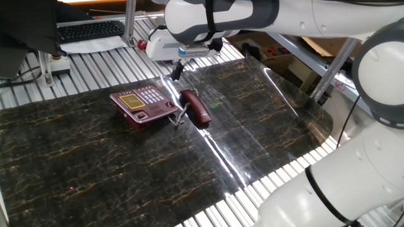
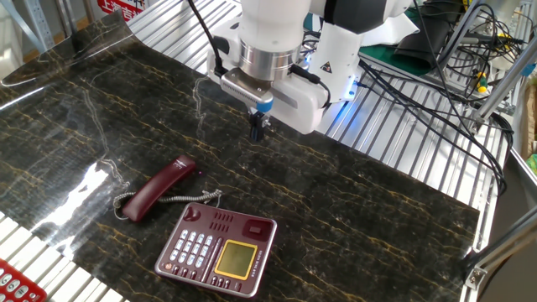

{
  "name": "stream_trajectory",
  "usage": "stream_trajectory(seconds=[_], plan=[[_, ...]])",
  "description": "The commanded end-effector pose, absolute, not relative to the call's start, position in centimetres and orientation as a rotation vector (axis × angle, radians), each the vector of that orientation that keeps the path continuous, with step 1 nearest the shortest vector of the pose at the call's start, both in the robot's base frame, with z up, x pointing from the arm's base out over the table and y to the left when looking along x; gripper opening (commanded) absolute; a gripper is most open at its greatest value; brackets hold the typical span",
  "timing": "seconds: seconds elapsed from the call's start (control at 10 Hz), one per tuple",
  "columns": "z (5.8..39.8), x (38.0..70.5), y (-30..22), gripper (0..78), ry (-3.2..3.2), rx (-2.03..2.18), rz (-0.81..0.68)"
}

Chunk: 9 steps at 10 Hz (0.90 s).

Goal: Place the handset of the telephone on the corresponding phone cradle

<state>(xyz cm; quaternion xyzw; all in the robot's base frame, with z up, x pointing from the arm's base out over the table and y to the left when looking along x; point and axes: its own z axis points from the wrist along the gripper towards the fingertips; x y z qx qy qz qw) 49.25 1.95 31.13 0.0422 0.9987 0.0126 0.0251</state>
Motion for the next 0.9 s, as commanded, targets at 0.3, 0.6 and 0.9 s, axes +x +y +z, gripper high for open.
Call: stream_trajectory(seconds=[0.3, 0.6, 0.9], plan=[[30.84, 49.45, 1.73, 0.0, 3.106, 0.08, 0.05], [30.38, 49.65, 1.76, 0.0, 3.175, 0.058, 0.096], [30.27, 49.62, 1.82, 0.0, 3.168, 0.089, 0.118]])
